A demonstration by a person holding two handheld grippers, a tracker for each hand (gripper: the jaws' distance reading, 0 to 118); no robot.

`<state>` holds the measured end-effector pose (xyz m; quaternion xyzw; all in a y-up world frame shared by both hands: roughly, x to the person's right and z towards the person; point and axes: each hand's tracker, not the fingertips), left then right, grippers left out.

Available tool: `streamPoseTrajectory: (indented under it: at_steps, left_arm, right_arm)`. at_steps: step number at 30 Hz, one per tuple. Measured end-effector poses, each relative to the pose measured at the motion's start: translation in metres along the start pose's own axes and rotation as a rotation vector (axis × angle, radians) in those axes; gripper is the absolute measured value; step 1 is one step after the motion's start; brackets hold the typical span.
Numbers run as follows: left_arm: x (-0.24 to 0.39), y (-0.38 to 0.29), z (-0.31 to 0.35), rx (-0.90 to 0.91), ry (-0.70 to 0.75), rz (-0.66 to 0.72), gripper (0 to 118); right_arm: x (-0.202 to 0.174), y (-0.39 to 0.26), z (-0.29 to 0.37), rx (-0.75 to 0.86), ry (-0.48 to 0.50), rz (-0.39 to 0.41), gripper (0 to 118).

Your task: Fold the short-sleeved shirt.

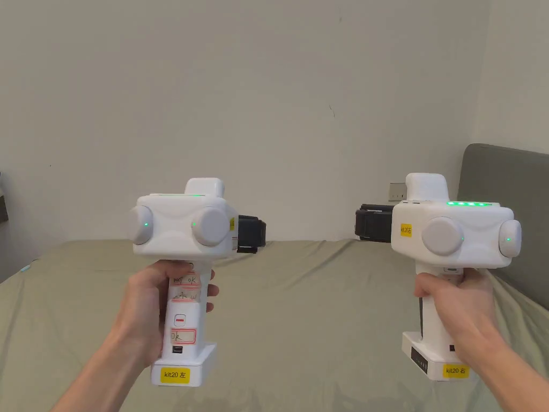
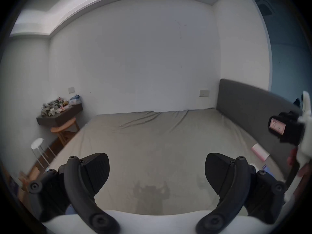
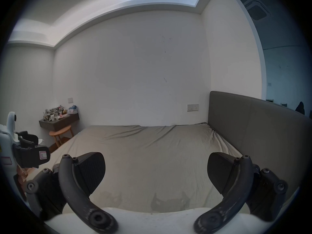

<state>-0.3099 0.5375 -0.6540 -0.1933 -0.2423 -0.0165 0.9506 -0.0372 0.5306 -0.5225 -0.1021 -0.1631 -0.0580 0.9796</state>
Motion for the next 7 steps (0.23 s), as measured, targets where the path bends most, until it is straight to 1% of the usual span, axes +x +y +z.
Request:
streamPoseTrajectory:
  at_steps: [1, 2, 4, 7]
  left_arm:
    - [-0.002, 0.003, -0.003, -0.027, -0.028, 0.023, 115]
    - [-0.002, 0.005, -0.006, -0.042, -0.016, 0.049, 115]
    - [0.005, -0.002, 0.013, -0.015, 0.005, 0.039, 115]
    - [0.013, -0.006, 0.014, 0.055, 0.124, -0.048, 115]
  right_arm:
    - [-0.001, 0.001, 0.004, 0.003, 0.005, -0.004, 118]
    - [-0.001, 0.001, 0.006, 0.009, 0.007, -0.003, 118]
    - [-0.003, 0.003, 0.004, 0.015, 0.001, 0.012, 118]
    - [-0.004, 0.002, 0.008, 0.023, -0.013, 0.041, 118]
